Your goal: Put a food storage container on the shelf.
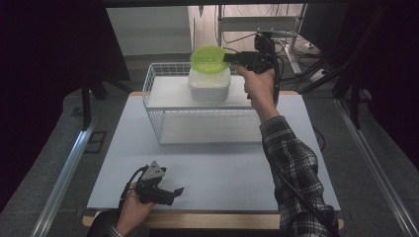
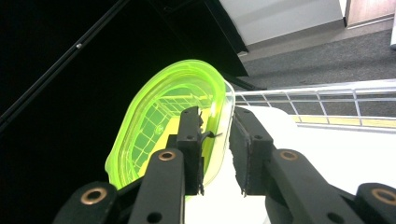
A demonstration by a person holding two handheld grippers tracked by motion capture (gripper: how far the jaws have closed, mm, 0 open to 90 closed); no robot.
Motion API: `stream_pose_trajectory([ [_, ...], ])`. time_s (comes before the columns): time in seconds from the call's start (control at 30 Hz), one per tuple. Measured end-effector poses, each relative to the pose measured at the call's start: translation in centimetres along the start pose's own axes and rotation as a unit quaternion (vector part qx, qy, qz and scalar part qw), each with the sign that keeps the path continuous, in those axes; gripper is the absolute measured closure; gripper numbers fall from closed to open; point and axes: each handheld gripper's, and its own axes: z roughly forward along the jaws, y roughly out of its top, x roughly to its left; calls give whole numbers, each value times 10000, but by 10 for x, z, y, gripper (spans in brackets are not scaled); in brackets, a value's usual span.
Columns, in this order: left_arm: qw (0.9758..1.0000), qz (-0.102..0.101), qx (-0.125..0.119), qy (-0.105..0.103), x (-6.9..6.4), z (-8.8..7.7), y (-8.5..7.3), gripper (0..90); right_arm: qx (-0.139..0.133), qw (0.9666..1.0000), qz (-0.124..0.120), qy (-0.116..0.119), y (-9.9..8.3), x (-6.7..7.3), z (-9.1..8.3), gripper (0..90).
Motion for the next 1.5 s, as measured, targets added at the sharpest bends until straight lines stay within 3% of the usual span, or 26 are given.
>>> stream_pose_trajectory([
  [0.3, 10000, 7, 14, -2, 0, 0, 0, 28, -39, 9999, -132, -100, 0, 2, 3, 650],
  [0.57, 10000, -18, 13, -17, 0, 0, 0, 28, -144, 9994, -318, -52, -1, -1, 3, 421],
  [0.8, 10000, -22, 17, -16, 0, 1, 0, 28, -79, 9976, -682, 77, -3, -4, 0, 192],
  [0.97, 10000, -23, 22, -24, 0, 1, 0, 27, -10, 9945, -1043, 91, -9, -5, -6, 140],
  [1.5, 10000, -38, 13, -39, 1, 1, 0, 27, 131, 9900, -1383, 257, -37, -13, -19, 103],
])
